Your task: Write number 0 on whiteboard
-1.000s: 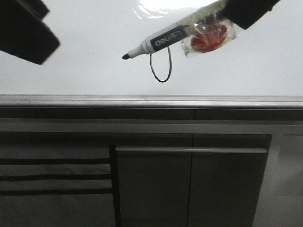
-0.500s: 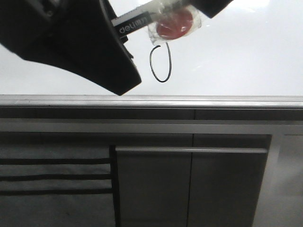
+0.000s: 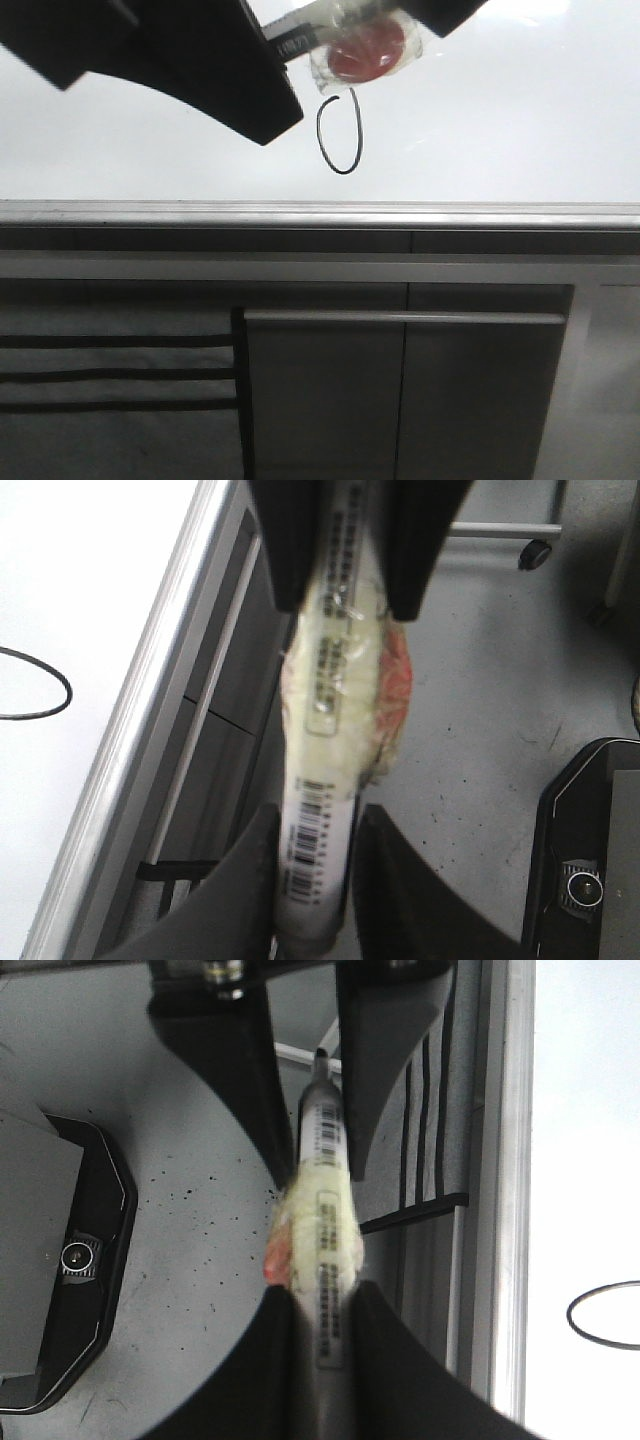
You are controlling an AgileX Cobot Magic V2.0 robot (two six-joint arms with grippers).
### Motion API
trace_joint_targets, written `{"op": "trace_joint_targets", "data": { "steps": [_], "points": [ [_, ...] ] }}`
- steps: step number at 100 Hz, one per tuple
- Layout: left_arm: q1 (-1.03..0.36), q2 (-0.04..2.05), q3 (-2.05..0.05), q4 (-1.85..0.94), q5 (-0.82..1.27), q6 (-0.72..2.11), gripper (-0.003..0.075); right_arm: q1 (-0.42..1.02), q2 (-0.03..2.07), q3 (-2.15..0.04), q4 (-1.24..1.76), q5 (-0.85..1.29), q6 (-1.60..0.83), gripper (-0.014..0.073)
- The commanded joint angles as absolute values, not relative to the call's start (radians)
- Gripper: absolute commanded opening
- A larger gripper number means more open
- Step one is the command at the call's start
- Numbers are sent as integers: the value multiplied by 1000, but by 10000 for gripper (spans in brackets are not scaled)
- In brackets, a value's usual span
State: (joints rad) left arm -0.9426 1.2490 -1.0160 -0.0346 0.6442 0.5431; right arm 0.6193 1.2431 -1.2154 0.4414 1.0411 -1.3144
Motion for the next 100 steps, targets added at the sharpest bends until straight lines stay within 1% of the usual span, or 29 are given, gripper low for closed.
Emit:
{"op": "trace_joint_targets", "data": {
  "steps": [1,7,15,16,17,22,28,36,46,56,63,75,85,100],
  "points": [
    [-949,1228,-1052,-40,586,541,89,621,1216,-1239,472,1013,-1322,-57],
    [-949,1228,-1052,-40,586,539,71,621,1216,-1239,472,1011,-1319,-18],
    [-949,1228,-1052,-40,586,537,52,621,1216,-1239,472,1009,-1310,97],
    [-949,1228,-1052,-40,586,535,49,621,1216,-1239,472,1009,-1308,132],
    [-949,1228,-1052,-40,586,535,48,621,1216,-1239,472,1009,-1305,132],
    [-947,1228,-1052,-40,586,530,38,613,1212,-1243,470,1009,-1297,210],
    [-934,1228,-1052,-40,584,515,27,593,1204,-1255,463,1009,-1263,254],
    [-885,1228,-1047,-40,560,452,14,543,1175,-1274,448,1011,-1213,259],
    [-789,1226,-1016,-40,482,393,7,432,1118,-1281,446,1012,-1150,259],
    [-667,1231,-953,-48,310,313,7,319,1068,-1279,446,1062,-1080,259],
    [-594,1243,-914,-81,194,288,7,277,1050,-1274,446,1106,-1074,259],
    [-452,1306,-900,-182,82,287,8,256,1034,-1249,446,1124,-1072,259],
    [-369,1370,-926,-222,71,287,10,256,1034,-1225,446,1124,-1072,259],
    [-321,1442,-977,-222,84,287,12,256,1034,-1189,448,1123,-1072,259]
  ]
}}
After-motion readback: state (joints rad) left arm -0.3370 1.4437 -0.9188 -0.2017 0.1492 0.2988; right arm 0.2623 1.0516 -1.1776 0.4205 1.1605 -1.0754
